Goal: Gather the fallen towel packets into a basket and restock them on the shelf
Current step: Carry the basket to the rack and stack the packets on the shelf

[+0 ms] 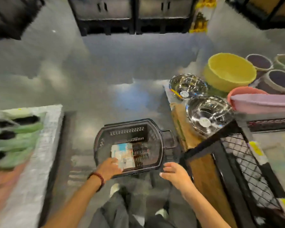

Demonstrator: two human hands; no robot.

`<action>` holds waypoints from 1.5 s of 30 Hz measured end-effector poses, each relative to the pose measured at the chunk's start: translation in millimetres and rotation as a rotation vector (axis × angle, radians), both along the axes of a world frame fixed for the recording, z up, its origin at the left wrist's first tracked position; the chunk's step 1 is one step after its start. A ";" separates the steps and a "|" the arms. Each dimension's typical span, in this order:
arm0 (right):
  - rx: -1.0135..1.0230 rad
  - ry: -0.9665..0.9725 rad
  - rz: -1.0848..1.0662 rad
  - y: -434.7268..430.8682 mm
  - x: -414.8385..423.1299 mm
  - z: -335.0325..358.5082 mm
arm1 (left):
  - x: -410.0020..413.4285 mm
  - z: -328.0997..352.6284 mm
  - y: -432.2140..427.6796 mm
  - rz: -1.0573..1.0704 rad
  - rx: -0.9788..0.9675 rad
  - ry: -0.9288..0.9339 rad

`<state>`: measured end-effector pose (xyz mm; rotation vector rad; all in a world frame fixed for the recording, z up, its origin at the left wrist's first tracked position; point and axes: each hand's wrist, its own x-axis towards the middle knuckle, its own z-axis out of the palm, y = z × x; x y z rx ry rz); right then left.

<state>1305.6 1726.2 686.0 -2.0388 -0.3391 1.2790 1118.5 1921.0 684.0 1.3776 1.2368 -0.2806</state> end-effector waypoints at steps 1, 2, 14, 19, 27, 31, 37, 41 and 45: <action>-0.007 0.012 0.047 21.5 -9.4 -5.0 | -16.0 -6.5 12.4 0.065 -0.010 -0.002; -0.020 0.022 0.092 43.3 -19.0 -10.0 | -32.3 -10.3 22.9 0.160 -0.020 -0.007; -0.180 0.115 0.269 231.9 -77.9 -134.2 | -99.6 -128.8 154.4 0.353 0.086 0.111; -0.273 0.127 0.309 267.0 -59.3 -252.4 | -92.9 -232.6 199.2 0.433 0.123 0.172; -0.388 0.092 0.240 308.5 -21.4 -446.4 | -54.0 -377.8 264.5 0.363 0.418 0.235; -0.486 0.159 0.187 306.7 -17.0 -520.3 | -46.4 -421.7 257.3 0.328 0.645 0.315; -0.568 0.048 0.264 311.5 -21.6 -594.6 | -47.2 -441.2 239.6 0.301 0.863 0.480; -0.590 0.070 0.192 317.7 -27.8 -629.9 | -51.0 -445.0 234.6 0.309 0.870 0.493; -0.574 0.113 0.174 325.2 -35.5 -654.7 | -50.3 -451.5 236.1 0.305 0.898 0.501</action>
